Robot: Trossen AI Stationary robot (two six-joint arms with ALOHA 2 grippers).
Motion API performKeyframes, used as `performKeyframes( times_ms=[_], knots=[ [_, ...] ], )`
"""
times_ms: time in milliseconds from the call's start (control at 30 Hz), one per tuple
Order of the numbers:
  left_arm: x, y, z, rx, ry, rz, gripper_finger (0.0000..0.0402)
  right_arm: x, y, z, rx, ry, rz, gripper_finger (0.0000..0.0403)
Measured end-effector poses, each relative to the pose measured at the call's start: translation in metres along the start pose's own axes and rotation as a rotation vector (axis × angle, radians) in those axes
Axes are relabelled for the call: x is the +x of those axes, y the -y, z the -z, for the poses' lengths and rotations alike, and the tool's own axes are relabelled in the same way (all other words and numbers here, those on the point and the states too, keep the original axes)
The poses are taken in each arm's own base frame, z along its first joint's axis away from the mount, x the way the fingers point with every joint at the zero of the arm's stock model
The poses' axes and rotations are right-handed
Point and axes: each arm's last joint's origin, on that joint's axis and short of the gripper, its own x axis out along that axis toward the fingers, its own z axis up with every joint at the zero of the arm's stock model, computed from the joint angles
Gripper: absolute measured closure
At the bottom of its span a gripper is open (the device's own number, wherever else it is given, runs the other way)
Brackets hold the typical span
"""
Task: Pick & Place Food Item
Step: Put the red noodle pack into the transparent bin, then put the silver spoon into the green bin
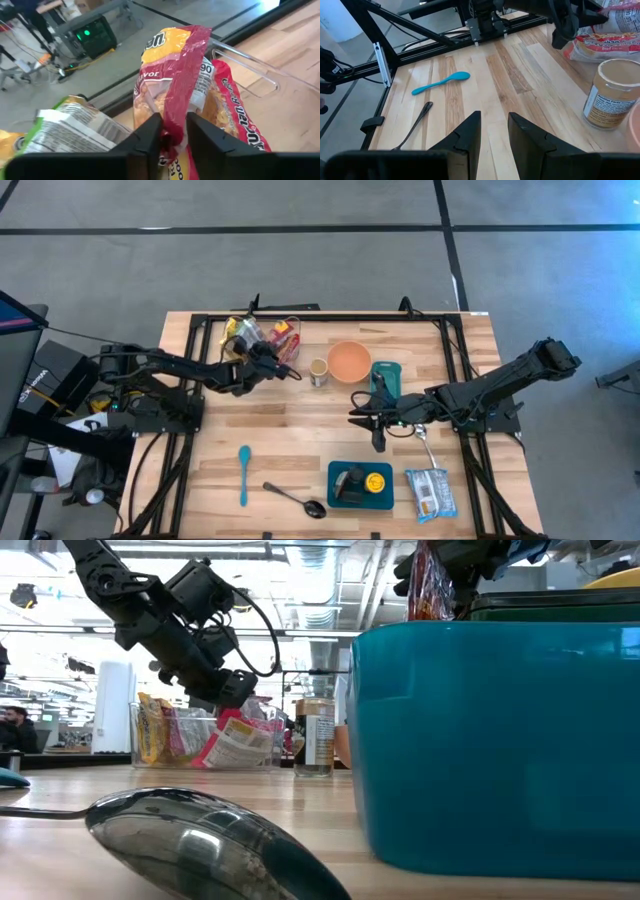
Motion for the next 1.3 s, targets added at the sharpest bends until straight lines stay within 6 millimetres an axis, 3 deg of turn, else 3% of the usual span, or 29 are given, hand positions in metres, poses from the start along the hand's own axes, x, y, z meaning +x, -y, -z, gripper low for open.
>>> performKeyframes(
  times_ms=[200,467,800,1067,1300],
  knots=[
    [0.005,-0.006,-0.003,-0.046,-0.008,-0.012,0.0247,0.000,0.000,0.000,0.001,0.000,0.000,0.0310],
    [-0.009,-0.017,-0.022,-0.112,0.037,0.109,0.0198,0.000,0.000,0.000,0.001,0.000,0.000,0.0310],
    [-0.028,-0.035,-0.039,-0.157,0.079,0.170,0.0192,0.000,0.000,0.000,0.001,-0.001,0.000,0.0310],
    [-0.048,-0.034,-0.048,-0.184,0.105,0.465,0.0192,0.000,0.001,0.002,-0.005,-0.016,0.007,0.0310],
    [-0.074,-0.015,-0.049,-0.156,0.133,0.748,0.0192,0.000,0.001,0.003,-0.008,-0.025,0.010,0.0310]
  ],
)
